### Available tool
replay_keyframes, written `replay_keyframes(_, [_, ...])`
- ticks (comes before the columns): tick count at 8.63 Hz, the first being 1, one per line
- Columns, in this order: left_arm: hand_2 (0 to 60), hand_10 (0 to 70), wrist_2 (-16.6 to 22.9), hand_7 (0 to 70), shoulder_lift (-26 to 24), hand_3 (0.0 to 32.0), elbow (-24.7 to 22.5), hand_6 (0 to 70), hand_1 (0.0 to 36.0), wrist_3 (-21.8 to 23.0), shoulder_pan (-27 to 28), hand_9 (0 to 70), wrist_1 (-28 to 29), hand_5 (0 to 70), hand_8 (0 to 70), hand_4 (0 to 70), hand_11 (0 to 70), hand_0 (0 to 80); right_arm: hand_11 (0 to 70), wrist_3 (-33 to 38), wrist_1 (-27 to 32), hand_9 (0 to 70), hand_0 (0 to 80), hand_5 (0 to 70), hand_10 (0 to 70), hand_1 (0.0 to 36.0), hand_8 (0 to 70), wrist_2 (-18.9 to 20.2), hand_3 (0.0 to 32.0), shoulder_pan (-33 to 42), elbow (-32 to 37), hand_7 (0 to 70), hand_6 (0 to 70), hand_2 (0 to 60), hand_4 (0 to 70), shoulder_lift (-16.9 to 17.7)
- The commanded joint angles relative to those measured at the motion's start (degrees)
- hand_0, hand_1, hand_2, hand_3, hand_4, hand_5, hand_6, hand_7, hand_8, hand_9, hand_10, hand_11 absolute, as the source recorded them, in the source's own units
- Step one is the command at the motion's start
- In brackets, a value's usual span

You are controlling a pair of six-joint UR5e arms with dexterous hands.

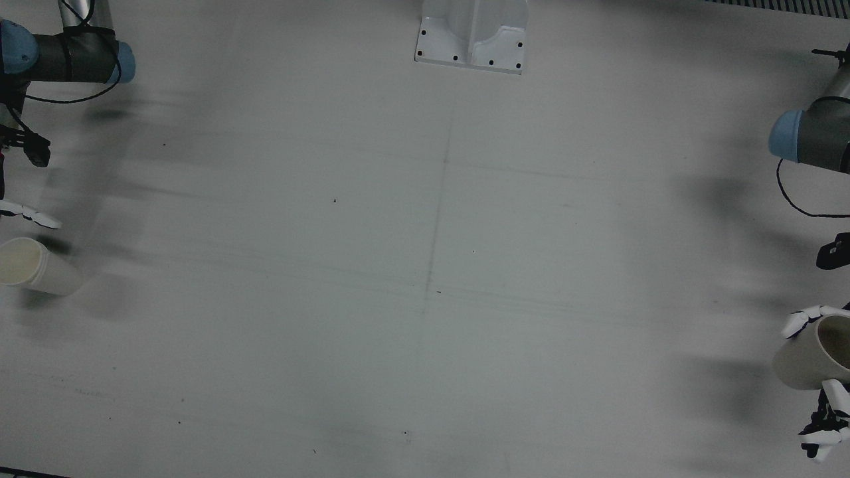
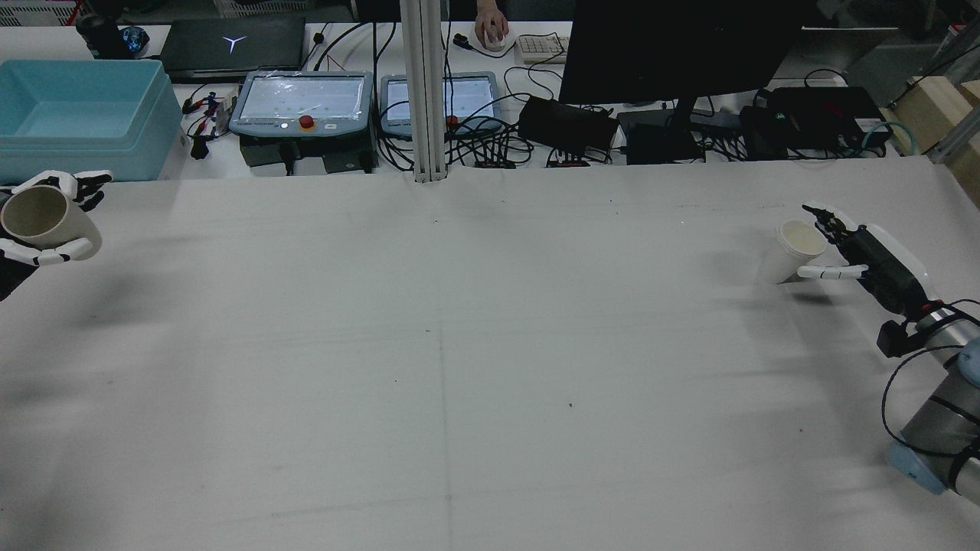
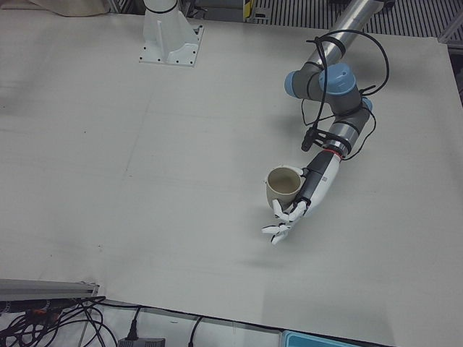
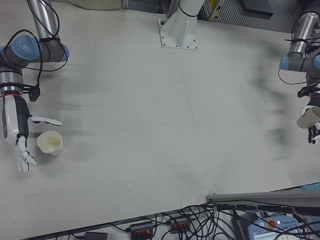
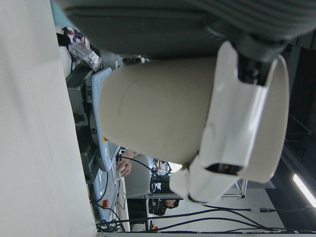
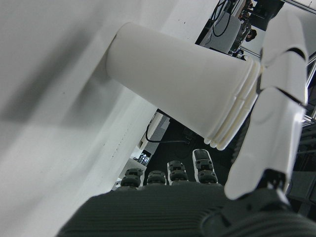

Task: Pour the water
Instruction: 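Close the right hand around the white paper cup, then lift the white cup with the right hand and bring beige cup forward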

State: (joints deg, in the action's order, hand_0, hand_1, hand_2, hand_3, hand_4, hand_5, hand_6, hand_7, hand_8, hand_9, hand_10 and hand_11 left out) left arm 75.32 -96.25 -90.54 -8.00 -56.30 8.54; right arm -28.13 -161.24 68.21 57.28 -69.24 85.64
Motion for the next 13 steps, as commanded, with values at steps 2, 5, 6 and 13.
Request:
replay_keyframes(2, [60.0,3.6,0.0,25.4,0.3,0.0,-0.2,12.0,36.0,0.0,-0.1,7.0,0.0,70.0,9.4,70.0,7.5,80.0,9.7,-1.6,0.0,2.9,50.4,20.8,5.2,21.2,3.0,-0.1,0.0,-0.4,0.4,11.6,5.3,19.4,0.0,-0.1])
replay_keyframes(5, [60.0,3.7,0.0,25.1,0.6,0.0,-0.1,11.9,36.0,0.0,-0.1,7.1,0.3,70.0,9.4,70.0,7.6,80.0,12.7,-3.1,0.0,4.2,50.9,21.6,7.2,23.0,3.8,-0.4,0.0,-1.3,2.2,12.9,6.6,25.4,0.2,-2.5])
replay_keyframes(6, [60.0,3.7,0.0,25.0,0.8,0.0,-0.1,11.8,36.0,0.0,-0.1,7.0,0.5,70.0,9.4,70.0,7.7,80.0,12.5,-3.2,0.0,4.2,51.4,22.0,7.0,23.5,3.9,-0.4,0.0,-1.5,3.9,13.2,6.7,24.7,0.4,-3.8])
replay_keyframes(13, [60.0,3.9,0.0,25.2,1.9,0.0,0.0,11.9,36.0,0.0,-0.1,7.1,0.9,70.0,9.3,70.0,7.8,80.0,70.0,-3.1,0.0,64.8,45.1,58.2,70.0,12.1,46.4,-2.7,0.0,-0.9,3.9,70.0,49.0,41.9,21.3,-4.7])
